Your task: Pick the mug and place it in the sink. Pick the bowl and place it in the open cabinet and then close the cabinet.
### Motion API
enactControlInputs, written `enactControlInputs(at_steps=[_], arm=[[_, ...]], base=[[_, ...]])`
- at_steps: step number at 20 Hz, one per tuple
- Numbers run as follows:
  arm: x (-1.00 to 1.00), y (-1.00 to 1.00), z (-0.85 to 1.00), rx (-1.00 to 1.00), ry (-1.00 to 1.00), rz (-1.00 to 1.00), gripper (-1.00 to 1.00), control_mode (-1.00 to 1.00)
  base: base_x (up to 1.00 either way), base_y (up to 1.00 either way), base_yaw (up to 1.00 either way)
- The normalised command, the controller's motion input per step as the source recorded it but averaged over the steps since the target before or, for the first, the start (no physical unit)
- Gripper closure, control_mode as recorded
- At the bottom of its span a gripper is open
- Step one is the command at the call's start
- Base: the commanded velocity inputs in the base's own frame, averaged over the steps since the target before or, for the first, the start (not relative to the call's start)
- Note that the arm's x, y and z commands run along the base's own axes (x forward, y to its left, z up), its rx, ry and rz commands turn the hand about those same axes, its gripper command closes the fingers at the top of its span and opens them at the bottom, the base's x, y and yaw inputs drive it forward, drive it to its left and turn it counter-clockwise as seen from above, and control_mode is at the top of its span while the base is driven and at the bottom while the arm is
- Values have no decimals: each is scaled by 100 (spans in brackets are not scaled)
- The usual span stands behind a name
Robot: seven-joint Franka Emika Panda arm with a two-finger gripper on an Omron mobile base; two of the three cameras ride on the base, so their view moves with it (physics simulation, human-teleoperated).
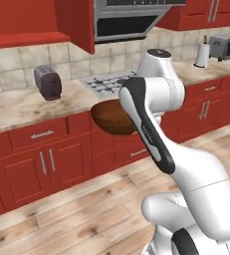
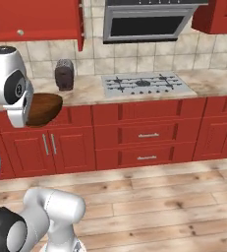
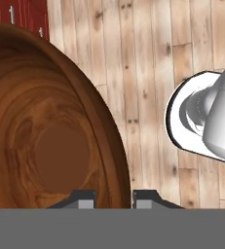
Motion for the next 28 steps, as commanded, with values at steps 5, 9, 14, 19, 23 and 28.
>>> enactControlInputs(at_steps=[5,9,14,19,23,28], arm=[[0,0,0,0,0,0,100,100],[0,0,0,0,0,0,100,100],[0,0,0,0,0,0,100,100],[0,0,0,0,0,0,100,100],[0,0,0,0,0,0,100,100],[0,0,0,0,0,0,100,100]], base=[[79,100,-32],[14,97,-13],[-7,56,21],[-27,-82,43],[-9,-94,29],[7,-49,5]])
